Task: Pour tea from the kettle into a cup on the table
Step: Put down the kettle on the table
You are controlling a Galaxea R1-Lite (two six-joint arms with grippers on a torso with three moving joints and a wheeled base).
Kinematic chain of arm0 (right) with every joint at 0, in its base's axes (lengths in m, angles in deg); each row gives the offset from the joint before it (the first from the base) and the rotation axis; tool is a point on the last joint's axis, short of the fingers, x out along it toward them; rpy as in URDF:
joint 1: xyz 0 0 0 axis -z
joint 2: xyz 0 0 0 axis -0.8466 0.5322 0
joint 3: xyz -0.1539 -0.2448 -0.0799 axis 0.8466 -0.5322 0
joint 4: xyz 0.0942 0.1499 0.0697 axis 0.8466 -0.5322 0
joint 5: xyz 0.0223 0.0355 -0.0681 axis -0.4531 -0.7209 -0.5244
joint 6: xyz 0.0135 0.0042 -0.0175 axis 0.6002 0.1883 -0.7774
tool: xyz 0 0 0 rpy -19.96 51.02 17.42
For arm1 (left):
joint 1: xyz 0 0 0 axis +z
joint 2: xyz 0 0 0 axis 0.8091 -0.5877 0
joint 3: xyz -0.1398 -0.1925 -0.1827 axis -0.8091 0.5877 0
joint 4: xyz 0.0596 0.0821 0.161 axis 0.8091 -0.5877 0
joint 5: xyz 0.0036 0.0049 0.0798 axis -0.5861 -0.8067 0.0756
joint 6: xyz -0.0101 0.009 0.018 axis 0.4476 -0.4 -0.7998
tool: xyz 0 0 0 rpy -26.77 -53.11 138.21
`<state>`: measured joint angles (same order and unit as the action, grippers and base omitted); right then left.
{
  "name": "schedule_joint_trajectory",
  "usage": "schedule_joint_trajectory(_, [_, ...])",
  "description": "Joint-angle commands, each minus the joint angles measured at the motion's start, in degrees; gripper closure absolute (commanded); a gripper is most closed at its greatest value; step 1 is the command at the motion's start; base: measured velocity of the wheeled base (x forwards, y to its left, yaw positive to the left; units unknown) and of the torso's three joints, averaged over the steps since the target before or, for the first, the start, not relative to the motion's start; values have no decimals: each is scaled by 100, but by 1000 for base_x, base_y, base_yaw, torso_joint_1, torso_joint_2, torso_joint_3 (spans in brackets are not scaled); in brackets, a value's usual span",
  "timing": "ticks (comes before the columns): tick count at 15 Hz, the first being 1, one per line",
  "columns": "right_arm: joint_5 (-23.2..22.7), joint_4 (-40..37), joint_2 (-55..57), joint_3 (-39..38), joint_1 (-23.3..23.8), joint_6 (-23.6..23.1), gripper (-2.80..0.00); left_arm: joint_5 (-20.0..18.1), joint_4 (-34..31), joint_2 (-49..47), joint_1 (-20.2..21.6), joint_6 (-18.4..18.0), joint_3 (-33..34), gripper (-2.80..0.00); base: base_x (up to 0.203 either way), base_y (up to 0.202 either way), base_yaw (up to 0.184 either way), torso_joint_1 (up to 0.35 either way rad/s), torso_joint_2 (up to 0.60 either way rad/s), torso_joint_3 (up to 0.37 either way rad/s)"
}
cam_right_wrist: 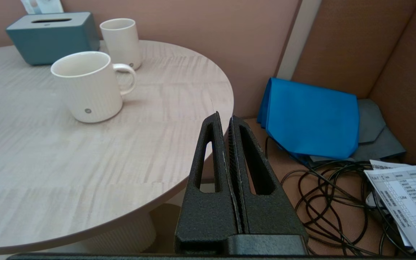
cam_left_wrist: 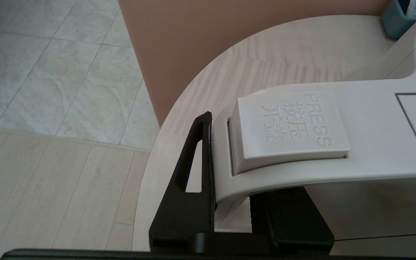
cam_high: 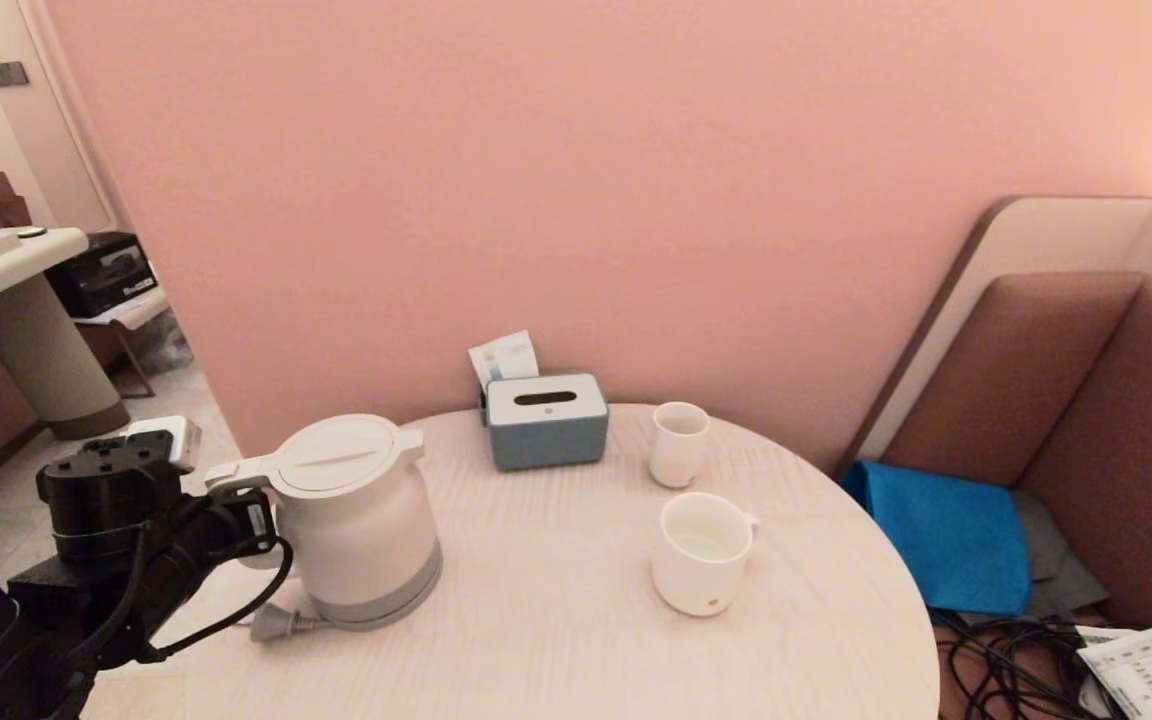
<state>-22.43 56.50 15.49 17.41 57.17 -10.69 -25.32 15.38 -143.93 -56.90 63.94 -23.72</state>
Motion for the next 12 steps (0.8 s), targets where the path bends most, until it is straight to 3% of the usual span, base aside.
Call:
schedule_joint_trajectory(1, [2, 0, 4, -1, -5, 4, 0, 8, 35, -21, -1, 6, -4, 0, 0, 0, 0, 0, 0, 0])
schedule_joint_trajectory(7, [2, 0, 4, -1, -2, 4, 0, 13, 35, -60, -10, -2, -4, 0, 0, 0, 0, 0, 0, 0])
schedule_joint_trajectory(8, [2, 0, 4, -1, -2, 4, 0, 16, 35, -83, -10, -3, 5, -280, 0, 0, 0, 0, 0, 0])
schedule_joint_trajectory(12, [2, 0, 4, -1, -2, 4, 0, 16, 35, -65, -10, -3, -4, -280, 0, 0, 0, 0, 0, 0])
